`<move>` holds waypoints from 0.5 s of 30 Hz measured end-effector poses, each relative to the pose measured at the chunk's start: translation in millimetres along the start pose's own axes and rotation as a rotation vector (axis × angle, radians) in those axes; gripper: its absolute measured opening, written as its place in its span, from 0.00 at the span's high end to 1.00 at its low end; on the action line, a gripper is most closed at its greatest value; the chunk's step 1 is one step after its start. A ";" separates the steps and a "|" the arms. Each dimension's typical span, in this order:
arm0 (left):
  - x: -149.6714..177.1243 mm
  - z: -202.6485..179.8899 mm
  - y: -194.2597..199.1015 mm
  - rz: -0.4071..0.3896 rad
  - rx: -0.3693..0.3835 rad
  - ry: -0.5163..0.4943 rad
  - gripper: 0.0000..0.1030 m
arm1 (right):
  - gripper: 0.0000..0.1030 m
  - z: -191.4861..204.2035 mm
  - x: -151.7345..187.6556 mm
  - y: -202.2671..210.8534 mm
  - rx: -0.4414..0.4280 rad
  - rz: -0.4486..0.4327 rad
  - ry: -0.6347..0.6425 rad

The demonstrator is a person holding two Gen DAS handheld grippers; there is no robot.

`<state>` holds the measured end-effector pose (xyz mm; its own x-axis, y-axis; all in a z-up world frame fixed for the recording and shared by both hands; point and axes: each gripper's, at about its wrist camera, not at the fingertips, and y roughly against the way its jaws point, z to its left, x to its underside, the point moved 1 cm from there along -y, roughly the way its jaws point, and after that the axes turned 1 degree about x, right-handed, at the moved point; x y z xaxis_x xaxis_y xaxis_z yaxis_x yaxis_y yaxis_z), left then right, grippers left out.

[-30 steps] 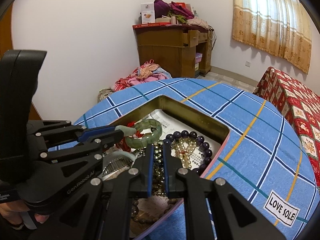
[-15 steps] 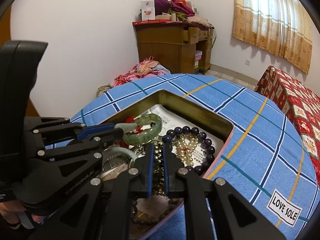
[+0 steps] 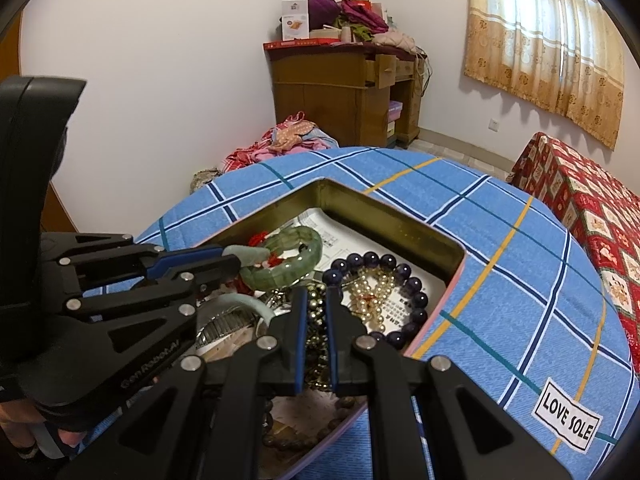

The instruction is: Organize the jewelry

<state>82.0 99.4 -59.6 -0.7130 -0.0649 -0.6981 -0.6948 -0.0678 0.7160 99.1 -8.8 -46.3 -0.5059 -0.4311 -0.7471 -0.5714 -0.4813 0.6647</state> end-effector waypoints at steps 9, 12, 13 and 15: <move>-6.3 8.0 19.1 -0.041 -0.003 0.042 0.67 | 0.41 -8.9 -3.8 12.0 0.047 -0.039 -0.036; -7.1 13.5 32.1 -0.093 -0.061 0.064 0.25 | 0.40 -12.5 -6.0 19.0 0.060 -0.056 -0.052; -7.7 14.9 34.8 -0.101 -0.064 0.067 0.25 | 0.40 -13.5 -6.4 20.5 0.062 -0.060 -0.058; -8.0 18.1 37.5 -0.099 -0.056 0.075 0.25 | 0.40 -15.2 -7.0 22.1 0.069 -0.064 -0.068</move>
<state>59.9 115.4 -27.1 -0.6307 -0.1295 -0.7652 -0.7537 -0.1326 0.6437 99.8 -28.0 -26.3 -0.5082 -0.3477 -0.7879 -0.6457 -0.4516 0.6158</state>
